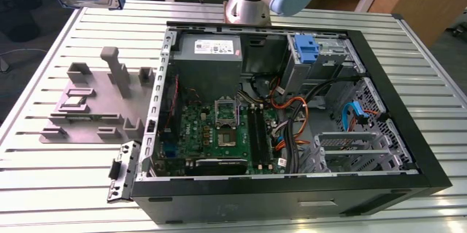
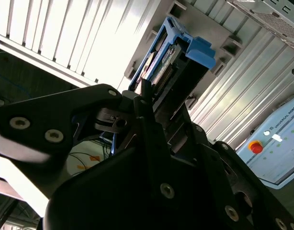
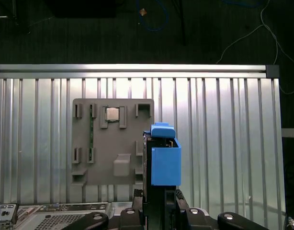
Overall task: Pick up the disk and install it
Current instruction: 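Pick up the disk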
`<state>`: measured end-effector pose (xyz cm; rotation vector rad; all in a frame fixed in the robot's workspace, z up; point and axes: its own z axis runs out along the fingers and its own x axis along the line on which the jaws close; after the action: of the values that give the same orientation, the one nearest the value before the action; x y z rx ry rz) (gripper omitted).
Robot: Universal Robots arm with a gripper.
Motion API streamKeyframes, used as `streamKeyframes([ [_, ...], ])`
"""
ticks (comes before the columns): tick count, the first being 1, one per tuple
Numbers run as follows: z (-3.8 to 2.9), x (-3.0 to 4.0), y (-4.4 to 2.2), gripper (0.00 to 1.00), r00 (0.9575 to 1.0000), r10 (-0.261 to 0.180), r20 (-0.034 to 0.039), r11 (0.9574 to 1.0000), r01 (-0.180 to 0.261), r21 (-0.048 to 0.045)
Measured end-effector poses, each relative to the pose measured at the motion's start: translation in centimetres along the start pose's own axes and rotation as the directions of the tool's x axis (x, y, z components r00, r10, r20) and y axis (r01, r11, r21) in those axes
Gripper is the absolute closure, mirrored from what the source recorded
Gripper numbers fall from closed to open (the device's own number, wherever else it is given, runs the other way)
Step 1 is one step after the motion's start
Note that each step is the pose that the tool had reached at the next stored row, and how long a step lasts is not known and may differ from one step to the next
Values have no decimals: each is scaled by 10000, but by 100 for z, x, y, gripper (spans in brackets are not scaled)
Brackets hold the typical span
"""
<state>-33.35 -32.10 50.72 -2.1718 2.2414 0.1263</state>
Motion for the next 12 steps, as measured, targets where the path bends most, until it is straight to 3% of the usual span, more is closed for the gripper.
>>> streamKeyframes([
  [12,-4,-3,-101,65,10000,0,0,10000,0,0],
])
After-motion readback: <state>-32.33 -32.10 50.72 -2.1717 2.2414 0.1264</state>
